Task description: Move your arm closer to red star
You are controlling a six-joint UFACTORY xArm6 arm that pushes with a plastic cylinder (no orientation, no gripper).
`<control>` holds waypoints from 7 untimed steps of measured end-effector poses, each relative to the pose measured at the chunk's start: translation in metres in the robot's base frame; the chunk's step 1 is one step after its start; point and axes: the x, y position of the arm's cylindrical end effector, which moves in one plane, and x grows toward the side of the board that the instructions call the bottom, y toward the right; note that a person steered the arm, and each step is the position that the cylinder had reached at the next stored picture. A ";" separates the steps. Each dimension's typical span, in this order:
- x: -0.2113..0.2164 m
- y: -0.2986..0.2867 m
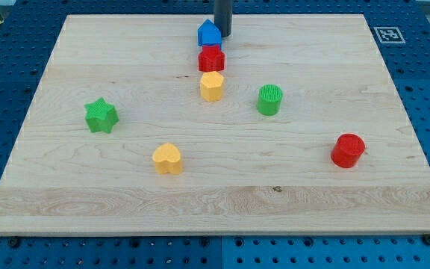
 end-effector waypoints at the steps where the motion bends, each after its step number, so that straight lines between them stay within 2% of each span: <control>1: 0.000 0.019; 3: -0.051 0.021; 5: -0.052 -0.060; 7: -0.052 -0.094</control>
